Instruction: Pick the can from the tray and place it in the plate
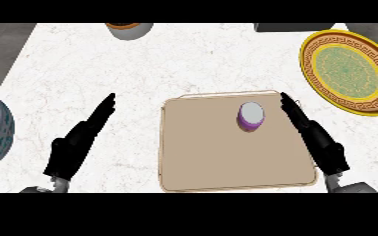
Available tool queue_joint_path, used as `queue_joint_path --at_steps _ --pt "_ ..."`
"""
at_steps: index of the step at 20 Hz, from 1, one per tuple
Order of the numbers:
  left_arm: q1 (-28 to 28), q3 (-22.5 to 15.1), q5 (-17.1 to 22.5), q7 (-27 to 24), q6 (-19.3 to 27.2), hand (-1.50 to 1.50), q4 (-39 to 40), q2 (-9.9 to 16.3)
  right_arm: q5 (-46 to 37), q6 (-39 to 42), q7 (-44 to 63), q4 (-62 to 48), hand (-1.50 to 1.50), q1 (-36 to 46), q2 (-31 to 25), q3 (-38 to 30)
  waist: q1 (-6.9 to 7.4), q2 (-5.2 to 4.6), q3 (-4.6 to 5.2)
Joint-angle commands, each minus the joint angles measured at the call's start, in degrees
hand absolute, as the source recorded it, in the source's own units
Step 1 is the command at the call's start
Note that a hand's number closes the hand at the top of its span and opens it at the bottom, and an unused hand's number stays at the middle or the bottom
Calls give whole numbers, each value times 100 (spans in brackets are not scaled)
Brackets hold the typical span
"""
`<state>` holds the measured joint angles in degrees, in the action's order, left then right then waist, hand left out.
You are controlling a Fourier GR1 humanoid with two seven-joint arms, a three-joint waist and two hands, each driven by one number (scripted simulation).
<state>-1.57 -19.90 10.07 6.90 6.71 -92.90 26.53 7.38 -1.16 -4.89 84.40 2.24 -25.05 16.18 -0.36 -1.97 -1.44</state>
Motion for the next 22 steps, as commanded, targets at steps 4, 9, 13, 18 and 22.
queue_joint_path --at_steps 4,9,13,18,22 --pt "277 229 235 259 534 0 698 -624 261 -706 216 341 150 1113 -69 -1194 38 187 158" --pt "427 450 671 360 625 0 708 -903 -1093 -2453 644 -139 150 1150 -855 -2073 -78 193 174" --pt "181 527 699 474 651 0 992 -1081 -1000 -3027 -56 677 -150 542 -72 -2091 -95 217 146" --pt "130 882 591 141 203 0 1352 -1175 -1255 -2412 346 1389 -150 176 -155 -2099 11 202 147" --pt "464 581 538 698 429 0 557 -1072 -1888 -2047 1476 1671 -150 32 -674 -1485 42 217 151"
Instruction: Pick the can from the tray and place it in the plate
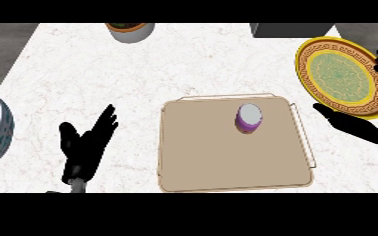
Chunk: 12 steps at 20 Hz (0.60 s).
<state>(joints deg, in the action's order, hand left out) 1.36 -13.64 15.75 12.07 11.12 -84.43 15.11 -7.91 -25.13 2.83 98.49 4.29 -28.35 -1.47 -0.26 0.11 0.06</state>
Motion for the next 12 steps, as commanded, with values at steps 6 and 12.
queue_joint_path --at_steps 6,12 --pt "-106 -120 -178 -86 65 0 218 -218 -708 1747 2355 952 -150 -164 -1257 1093 -15 3 15" --pt "-293 81 -67 221 -39 0 122 -147 -1217 2424 4086 870 -150 1010 -1029 1674 101 -18 2"
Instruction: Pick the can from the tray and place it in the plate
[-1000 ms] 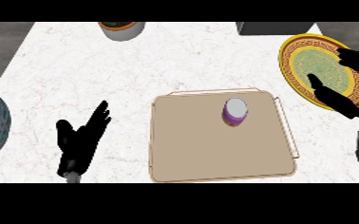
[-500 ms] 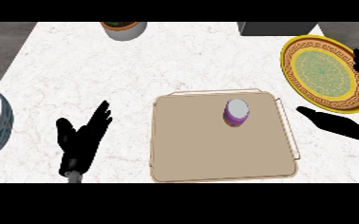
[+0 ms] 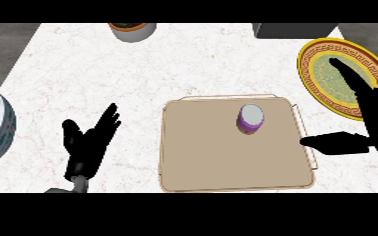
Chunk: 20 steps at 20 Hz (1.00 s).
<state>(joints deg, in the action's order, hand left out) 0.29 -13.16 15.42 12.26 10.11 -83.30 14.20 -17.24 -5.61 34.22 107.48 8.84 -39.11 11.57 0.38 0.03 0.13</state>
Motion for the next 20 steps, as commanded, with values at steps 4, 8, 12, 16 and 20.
queue_joint_path --at_steps 4,8,12,16,20 --pt "21 191 -49 -490 -252 0 495 -102 -1033 447 1457 -118 -150 784 876 1133 24 -9 -7" --pt "-145 291 -156 1 -249 0 311 -125 -1511 628 1413 -559 -150 830 1340 972 -18 -3 -12" --pt "138 236 -292 -510 -300 0 482 -306 -1788 812 1658 -929 -150 939 1726 1161 -8 -2 -11" --pt "381 334 -218 -247 -482 0 -71 -116 -1767 738 1307 -1288 -150 711 2095 1079 0 -1 -14" --pt "-25 373 -484 38 -252 0 69 -460 -2000 1100 1389 -1366 -150 909 2535 915 -22 -2 -12"
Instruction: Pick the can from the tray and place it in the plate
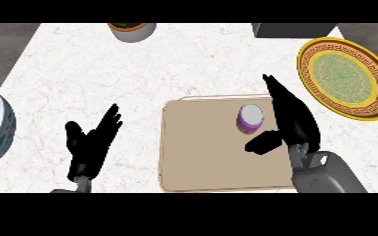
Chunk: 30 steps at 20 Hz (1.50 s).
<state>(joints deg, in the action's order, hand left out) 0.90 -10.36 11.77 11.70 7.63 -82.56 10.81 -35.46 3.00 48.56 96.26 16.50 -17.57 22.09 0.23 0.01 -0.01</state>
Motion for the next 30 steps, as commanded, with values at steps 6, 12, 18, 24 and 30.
queue_joint_path --at_steps 6,12,18,24,30 --pt "114 209 -190 -14 -220 0 1 -149 -736 340 -205 -460 -150 44 464 -303 -10 2 1" --pt "-157 525 -122 367 -391 0 -19 -72 -1290 221 -301 -818 -150 -61 747 -350 -15 0 1" --pt "237 310 -422 52 -384 0 -83 -399 -1496 228 -610 -1225 -150 -73 1014 -591 -8 2 0" --pt "186 467 -449 122 -470 0 -137 -451 -1615 470 -808 -1510 -150 -91 1210 -667 -11 2 1" --pt "14 549 -557 15 -358 0 109 -520 -2027 182 -1519 -2936 150 706 1171 -685 16 -9 0"
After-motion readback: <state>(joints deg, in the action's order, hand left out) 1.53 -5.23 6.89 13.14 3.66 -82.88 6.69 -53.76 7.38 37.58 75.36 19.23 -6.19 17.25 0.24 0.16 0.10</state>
